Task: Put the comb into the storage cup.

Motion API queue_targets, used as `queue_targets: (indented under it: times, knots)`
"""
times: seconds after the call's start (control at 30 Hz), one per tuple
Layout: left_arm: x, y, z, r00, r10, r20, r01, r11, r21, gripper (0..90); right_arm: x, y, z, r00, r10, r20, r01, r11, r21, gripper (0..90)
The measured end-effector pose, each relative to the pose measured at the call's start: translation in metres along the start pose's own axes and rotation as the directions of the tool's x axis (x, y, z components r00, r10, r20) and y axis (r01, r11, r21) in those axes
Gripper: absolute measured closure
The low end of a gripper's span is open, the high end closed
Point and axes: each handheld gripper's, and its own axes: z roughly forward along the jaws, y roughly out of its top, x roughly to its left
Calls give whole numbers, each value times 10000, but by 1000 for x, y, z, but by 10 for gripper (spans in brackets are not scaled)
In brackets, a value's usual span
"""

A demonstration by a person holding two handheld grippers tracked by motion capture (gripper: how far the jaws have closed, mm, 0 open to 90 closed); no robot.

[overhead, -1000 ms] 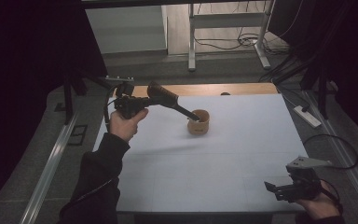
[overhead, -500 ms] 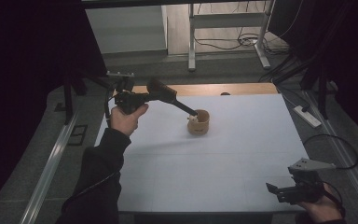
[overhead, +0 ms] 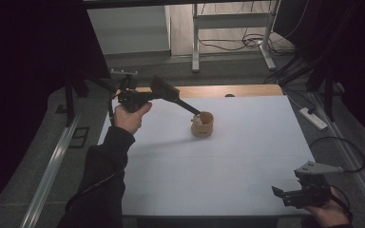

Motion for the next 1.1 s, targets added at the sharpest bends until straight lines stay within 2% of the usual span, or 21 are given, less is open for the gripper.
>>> queue_targets:
  times: [0.63, 1.1]
  knots:
    - [4, 8, 22, 9995, 76, -295, -70, 9997, 218, 825, 0, 0, 1, 10000, -21, 18, 20, 9999, 125, 0]
    - [10, 7, 39, 9993, -6, -376, 24, 9989, 472, 825, 0, 0, 2, 10000, -60, 25, 59, 9998, 207, 2]
